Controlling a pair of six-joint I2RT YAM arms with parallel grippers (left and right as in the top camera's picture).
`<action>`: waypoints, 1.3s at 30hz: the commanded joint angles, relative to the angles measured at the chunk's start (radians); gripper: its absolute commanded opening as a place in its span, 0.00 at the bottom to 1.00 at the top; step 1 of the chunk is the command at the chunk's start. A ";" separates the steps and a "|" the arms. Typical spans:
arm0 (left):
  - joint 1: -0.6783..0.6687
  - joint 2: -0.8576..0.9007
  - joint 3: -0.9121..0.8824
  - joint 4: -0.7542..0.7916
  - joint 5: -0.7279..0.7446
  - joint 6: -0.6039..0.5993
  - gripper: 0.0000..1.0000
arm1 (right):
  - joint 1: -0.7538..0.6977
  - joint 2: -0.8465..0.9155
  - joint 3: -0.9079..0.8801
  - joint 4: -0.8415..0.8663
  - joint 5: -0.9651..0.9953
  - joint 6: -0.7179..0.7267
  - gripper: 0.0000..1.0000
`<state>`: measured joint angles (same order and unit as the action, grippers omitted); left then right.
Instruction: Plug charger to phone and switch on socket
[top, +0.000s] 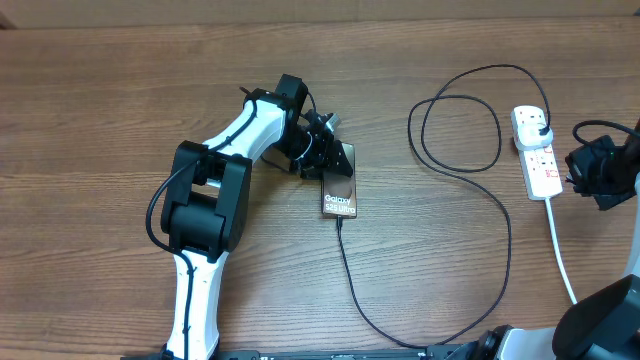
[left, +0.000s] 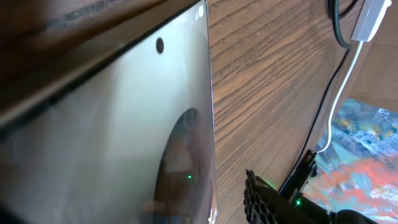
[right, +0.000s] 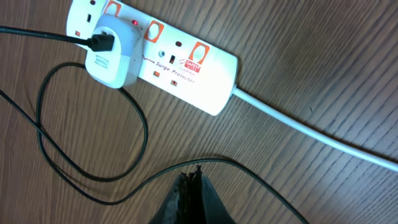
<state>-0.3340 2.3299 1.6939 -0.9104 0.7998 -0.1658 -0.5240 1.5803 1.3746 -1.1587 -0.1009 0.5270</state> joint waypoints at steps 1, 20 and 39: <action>-0.001 0.021 -0.010 -0.010 -0.131 0.001 0.59 | -0.003 -0.001 0.035 0.017 -0.005 -0.013 0.04; -0.001 0.021 -0.010 -0.130 -0.379 -0.139 1.00 | -0.003 -0.001 0.035 0.024 -0.005 -0.025 0.04; 0.039 -0.408 -0.007 -0.230 -0.772 -0.296 1.00 | -0.003 0.047 0.035 0.093 0.048 -0.007 0.04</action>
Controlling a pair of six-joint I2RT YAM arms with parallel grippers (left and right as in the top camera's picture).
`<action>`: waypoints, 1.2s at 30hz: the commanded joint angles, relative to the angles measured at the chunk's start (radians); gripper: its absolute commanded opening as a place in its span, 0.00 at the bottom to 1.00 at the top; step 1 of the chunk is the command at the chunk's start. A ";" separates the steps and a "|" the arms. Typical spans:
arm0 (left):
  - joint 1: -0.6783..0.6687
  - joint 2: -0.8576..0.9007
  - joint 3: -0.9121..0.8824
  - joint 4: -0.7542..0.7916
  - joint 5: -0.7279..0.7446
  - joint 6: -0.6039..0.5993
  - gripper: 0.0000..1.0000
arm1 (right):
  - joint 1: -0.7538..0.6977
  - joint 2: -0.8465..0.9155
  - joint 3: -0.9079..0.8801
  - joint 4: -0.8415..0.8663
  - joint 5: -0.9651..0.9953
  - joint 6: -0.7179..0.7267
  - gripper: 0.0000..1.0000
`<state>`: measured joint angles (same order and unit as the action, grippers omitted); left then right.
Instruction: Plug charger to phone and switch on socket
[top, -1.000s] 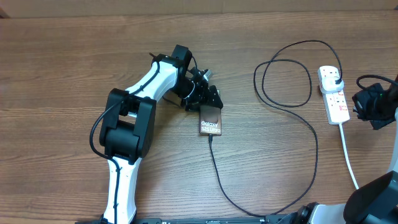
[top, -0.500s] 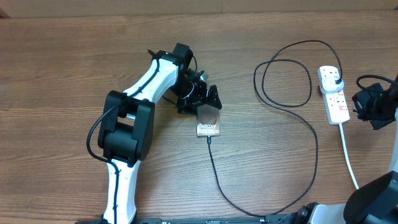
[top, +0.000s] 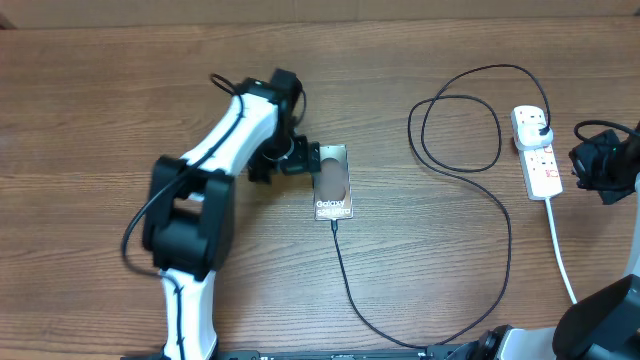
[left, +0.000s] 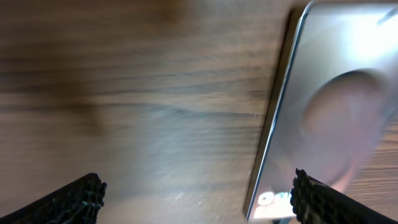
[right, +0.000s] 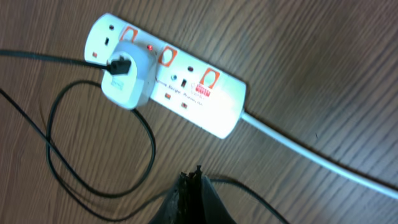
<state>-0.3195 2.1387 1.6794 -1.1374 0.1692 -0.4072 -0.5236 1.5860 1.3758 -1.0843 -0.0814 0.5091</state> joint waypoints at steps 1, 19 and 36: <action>0.029 -0.269 0.008 -0.003 -0.164 -0.067 1.00 | -0.003 0.065 0.034 0.029 0.035 0.014 0.04; 0.032 -0.972 0.008 -0.111 -0.517 -0.087 1.00 | 0.009 0.385 0.148 0.176 -0.041 0.010 0.04; 0.032 -0.934 0.007 -0.123 -0.483 -0.087 1.00 | 0.077 0.479 0.185 0.274 -0.066 0.066 0.04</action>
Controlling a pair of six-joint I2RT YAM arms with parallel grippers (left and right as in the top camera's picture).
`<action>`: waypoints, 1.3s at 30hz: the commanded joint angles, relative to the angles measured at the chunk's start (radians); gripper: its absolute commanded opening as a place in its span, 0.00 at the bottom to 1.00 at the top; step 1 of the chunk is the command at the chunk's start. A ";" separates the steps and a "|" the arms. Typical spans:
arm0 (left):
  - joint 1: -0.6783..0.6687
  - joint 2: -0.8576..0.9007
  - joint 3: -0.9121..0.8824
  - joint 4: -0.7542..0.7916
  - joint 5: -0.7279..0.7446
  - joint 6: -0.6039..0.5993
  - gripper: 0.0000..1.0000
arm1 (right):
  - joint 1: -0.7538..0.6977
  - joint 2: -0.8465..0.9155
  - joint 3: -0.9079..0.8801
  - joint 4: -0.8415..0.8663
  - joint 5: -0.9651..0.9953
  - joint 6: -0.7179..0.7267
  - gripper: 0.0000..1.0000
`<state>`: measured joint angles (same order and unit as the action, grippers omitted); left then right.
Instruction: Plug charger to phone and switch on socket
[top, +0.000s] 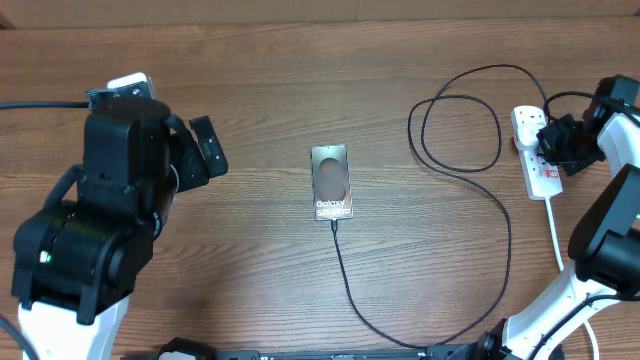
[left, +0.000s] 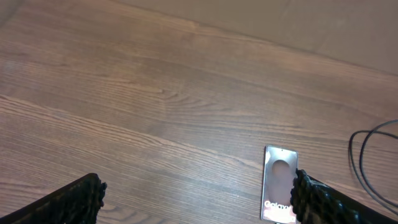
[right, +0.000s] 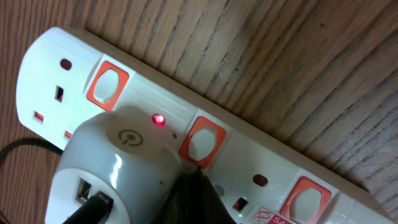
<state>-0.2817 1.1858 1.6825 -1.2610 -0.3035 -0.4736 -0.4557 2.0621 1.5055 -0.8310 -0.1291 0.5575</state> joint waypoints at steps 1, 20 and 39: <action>-0.006 0.027 0.004 0.001 -0.011 -0.021 1.00 | 0.010 0.003 0.055 0.021 -0.018 0.018 0.04; -0.006 0.115 0.004 0.001 -0.011 -0.021 1.00 | 0.004 0.019 0.124 -0.013 -0.019 0.018 0.04; -0.006 0.116 0.004 0.001 -0.011 -0.021 1.00 | 0.095 0.123 0.124 -0.060 -0.027 -0.016 0.04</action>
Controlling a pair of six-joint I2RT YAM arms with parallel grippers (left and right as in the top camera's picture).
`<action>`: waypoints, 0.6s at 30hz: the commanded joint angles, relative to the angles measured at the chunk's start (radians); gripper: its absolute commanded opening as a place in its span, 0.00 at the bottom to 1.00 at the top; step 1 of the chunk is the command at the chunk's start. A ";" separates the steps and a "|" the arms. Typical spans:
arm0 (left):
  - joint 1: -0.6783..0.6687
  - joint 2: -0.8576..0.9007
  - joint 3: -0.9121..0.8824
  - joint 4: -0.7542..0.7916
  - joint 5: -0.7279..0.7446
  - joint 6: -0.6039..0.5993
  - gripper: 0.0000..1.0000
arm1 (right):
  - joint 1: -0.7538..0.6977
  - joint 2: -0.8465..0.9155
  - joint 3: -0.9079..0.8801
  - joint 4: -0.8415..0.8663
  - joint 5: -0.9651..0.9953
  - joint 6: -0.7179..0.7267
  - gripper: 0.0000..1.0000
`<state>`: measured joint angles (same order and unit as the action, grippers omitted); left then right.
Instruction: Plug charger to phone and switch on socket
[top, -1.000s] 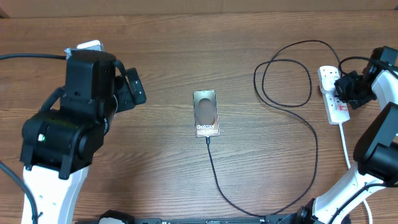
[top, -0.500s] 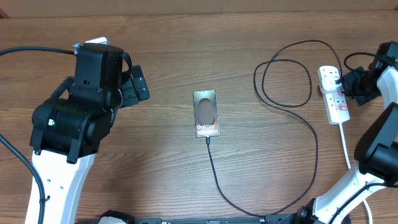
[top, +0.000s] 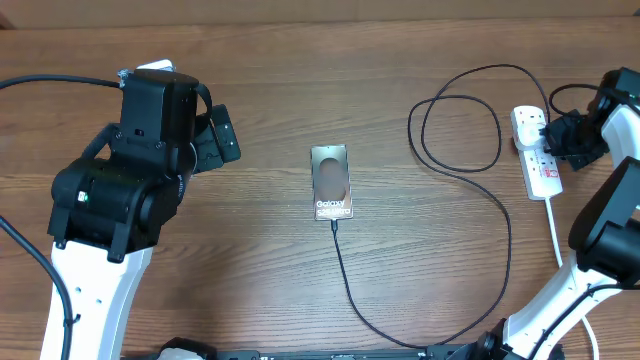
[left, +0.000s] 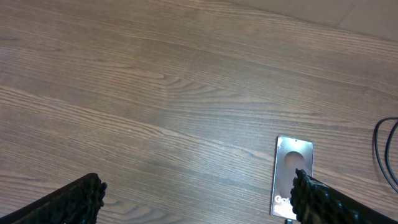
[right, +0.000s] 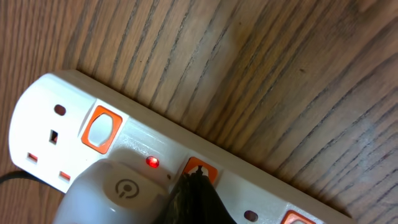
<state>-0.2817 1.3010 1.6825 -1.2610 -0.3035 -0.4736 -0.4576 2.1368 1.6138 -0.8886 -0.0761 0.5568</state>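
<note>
The phone (top: 332, 183) lies face up mid-table with the black charger cable (top: 345, 280) in its bottom end. The cable loops right to the white charger (top: 537, 121) in the white power strip (top: 543, 172). In the right wrist view my right gripper (right: 196, 177) is shut, its tips on the orange switch (right: 200, 167) beside the charger (right: 118, 193). A red light (right: 152, 162) glows there. My left gripper (left: 196, 200) is open, high above the table left of the phone (left: 292, 174).
The strip's white lead (top: 560, 250) runs toward the front right edge. The black cable makes a wide loop (top: 455, 130) between the phone and the strip. A second orange switch (right: 99, 129) sits at the strip's end.
My right gripper's tips have stayed at the orange switch beside the charger, the view shifted slightly along the strip. The left arm has shifted a little toward the phone, still high and open.
First my left gripper was at the phone, cable plugged in, while the shut right gripper hung near the strip. Then the left stood open just left of the phone. Later it was high at the far left, and the right tips were on the switch, where they remain.
</note>
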 joint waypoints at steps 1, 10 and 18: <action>-0.006 0.000 0.004 0.001 -0.011 -0.021 1.00 | 0.108 0.048 0.016 -0.009 -0.068 -0.016 0.04; -0.006 0.000 0.004 0.001 -0.011 -0.021 1.00 | 0.160 0.048 0.016 -0.051 -0.048 -0.016 0.04; -0.006 -0.016 0.003 0.001 -0.011 -0.021 1.00 | 0.126 -0.019 0.045 -0.159 -0.014 -0.068 0.04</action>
<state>-0.2817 1.3010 1.6825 -1.2610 -0.3035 -0.4736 -0.3458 2.1330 1.6344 -1.0531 -0.0090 0.5205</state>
